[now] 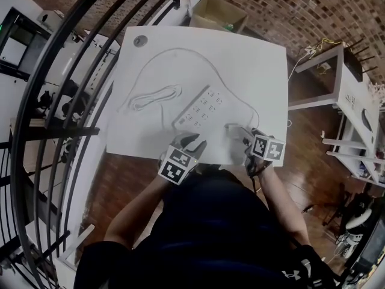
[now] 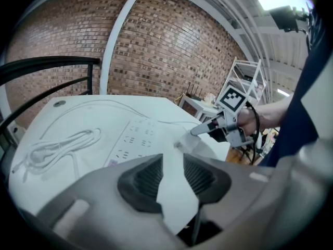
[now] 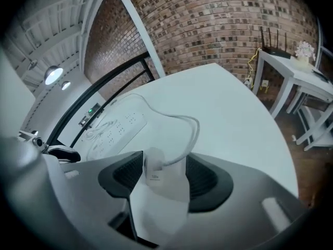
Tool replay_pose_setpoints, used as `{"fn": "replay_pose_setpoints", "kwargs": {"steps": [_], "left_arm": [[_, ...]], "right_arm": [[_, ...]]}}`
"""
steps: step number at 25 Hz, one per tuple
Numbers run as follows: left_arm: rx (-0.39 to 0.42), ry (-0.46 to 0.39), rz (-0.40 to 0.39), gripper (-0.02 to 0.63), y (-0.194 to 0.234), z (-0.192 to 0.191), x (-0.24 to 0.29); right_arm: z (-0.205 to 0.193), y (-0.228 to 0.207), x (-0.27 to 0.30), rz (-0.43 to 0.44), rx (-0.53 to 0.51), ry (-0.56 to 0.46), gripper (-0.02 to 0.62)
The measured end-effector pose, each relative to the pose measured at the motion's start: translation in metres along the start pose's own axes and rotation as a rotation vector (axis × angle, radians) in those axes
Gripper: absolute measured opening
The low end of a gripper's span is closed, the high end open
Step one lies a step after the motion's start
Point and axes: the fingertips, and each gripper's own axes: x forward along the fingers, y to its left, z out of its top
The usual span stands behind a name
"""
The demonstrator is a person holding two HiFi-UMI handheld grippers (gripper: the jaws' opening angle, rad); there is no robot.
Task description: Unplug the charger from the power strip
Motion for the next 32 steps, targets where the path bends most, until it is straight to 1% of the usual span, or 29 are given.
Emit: {"fn": "replay_pose_setpoints", "kwargs": {"steps": [3, 5, 7, 11, 14, 16, 17, 18, 20, 21, 22, 24, 27, 29, 32], "left_arm": [[-0.020, -0.006, -0.028, 0.123, -0.008, 0.006, 0.000], [-0.028, -0.008, -0.036, 0.123, -0.010, 0.009, -0.001], [-0.029, -0.013, -0.042, 0.122, -0.011, 0.013, -0.003], [-0.018, -0.033, -0.058, 0.120, -0.020, 0.027, -0.005], [-0.010, -0.046, -0.068, 0.118, -0.027, 0.038, -0.008], [0.001, -0.077, -0.062, 0.115, -0.030, 0.051, -0.012], [0.008, -0.106, -0.049, 0.107, -0.031, 0.059, -0.015], [0.016, -0.145, -0.030, 0.094, -0.031, 0.070, -0.020], [0.025, -0.231, 0.005, 0.069, -0.031, 0.093, -0.031], [0.026, -0.267, 0.015, 0.064, -0.033, 0.104, -0.037], [0.024, -0.298, 0.021, 0.060, -0.035, 0.114, -0.042], [0.023, -0.342, 0.026, 0.051, -0.041, 0.132, -0.051], [0.036, -0.371, 0.024, 0.041, -0.054, 0.150, -0.058], [0.059, -0.366, 0.018, 0.037, -0.062, 0.153, -0.056], [0.084, -0.330, 0.007, 0.037, -0.071, 0.147, -0.048]], "right_arm": [[0.010, -0.016, -0.017, -0.052, 0.031, -0.059, 0.264], [0.018, -0.021, -0.028, -0.061, 0.041, -0.098, 0.262], [0.026, -0.020, -0.038, -0.055, 0.026, -0.131, 0.258], [0.047, -0.005, -0.059, -0.038, -0.071, -0.195, 0.248], [0.062, 0.018, -0.073, -0.008, -0.153, -0.249, 0.239], [0.071, 0.037, -0.083, 0.018, -0.219, -0.287, 0.225], [0.075, 0.048, -0.088, 0.032, -0.266, -0.303, 0.207], [0.078, 0.059, -0.093, 0.048, -0.322, -0.318, 0.165], [0.082, 0.082, -0.103, 0.090, -0.422, -0.348, 0.059], [0.083, 0.092, -0.108, 0.118, -0.445, -0.367, 0.032], [0.086, 0.100, -0.114, 0.150, -0.449, -0.389, 0.018], [0.093, 0.112, -0.129, 0.214, -0.416, -0.444, 0.012], [0.106, 0.118, -0.152, 0.274, -0.355, -0.531, 0.011], [0.108, 0.117, -0.156, 0.280, -0.332, -0.560, 0.011], [0.102, 0.111, -0.153, 0.261, -0.324, -0.566, 0.011]]}}
